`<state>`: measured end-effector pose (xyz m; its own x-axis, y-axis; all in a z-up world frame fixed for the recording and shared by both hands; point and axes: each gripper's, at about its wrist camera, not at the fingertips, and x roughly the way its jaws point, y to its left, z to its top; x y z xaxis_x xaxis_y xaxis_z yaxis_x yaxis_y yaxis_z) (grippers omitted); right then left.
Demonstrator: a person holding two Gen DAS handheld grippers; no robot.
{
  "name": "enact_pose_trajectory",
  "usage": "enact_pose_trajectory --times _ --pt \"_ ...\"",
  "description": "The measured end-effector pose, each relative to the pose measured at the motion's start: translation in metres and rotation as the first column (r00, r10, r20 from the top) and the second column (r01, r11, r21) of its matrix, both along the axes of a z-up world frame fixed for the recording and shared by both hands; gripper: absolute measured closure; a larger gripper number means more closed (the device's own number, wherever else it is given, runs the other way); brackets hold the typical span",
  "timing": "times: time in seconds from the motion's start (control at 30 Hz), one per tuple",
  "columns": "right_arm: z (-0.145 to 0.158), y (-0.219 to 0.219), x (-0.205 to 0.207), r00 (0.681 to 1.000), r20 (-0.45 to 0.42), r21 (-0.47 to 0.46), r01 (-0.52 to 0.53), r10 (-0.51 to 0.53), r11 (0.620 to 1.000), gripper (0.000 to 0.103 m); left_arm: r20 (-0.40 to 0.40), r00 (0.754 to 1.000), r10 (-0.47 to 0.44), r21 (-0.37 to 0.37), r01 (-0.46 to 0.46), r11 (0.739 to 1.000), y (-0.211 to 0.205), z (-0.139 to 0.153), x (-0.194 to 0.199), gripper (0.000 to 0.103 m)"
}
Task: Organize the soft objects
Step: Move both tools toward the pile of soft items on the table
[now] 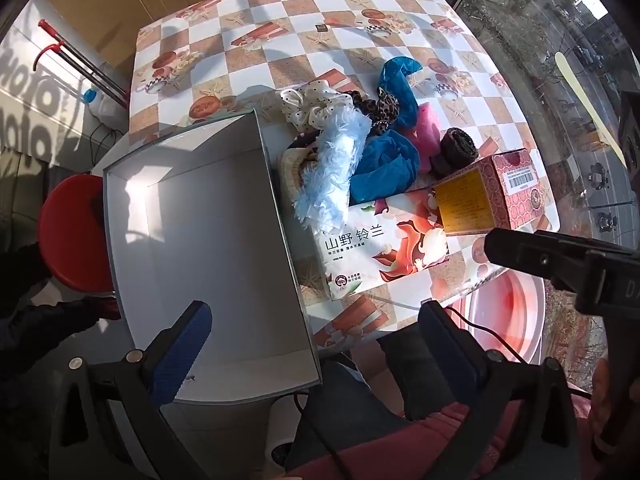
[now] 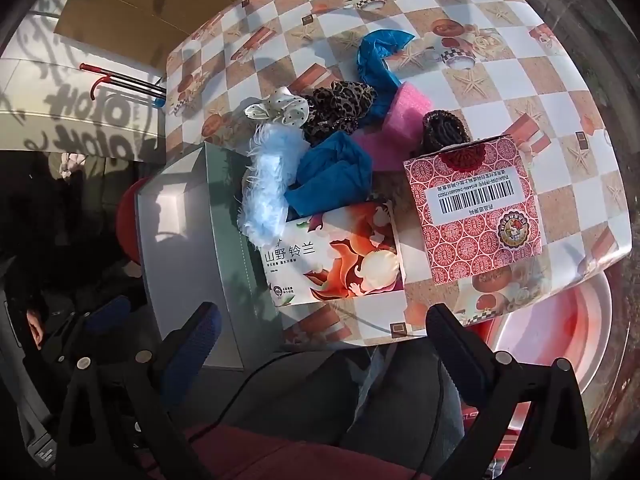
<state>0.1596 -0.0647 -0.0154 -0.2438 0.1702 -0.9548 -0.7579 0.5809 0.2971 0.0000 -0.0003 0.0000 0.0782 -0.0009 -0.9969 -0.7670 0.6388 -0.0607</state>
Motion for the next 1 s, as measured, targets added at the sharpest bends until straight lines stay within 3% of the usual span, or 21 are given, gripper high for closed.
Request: enact_pose_trajectory --times 0.6,0.73,1.0 --pt "-0.003 0.002 0.001 1.000 0.007 0.003 0.014 -0.014 1.000 0.000 0.021 0.999 0.029 -0.008 -0.029 1.000 0.003 -0.002 -0.009 0.000" --pt "-0.004 0.002 0.017 0.999 0.018 -0.001 0.043 -0.043 0.999 0.000 0.026 0.999 0.026 -0.016 -0.026 1.000 0.009 -0.008 -0.008 0.000" --pt "-0.008 -0.007 0.076 0.988 0.069 -0.025 0.139 -0.137 0.990 0.000 0.018 0.999 0.027 0.065 -0.028 0.998 0.033 -0.008 0.011 0.000"
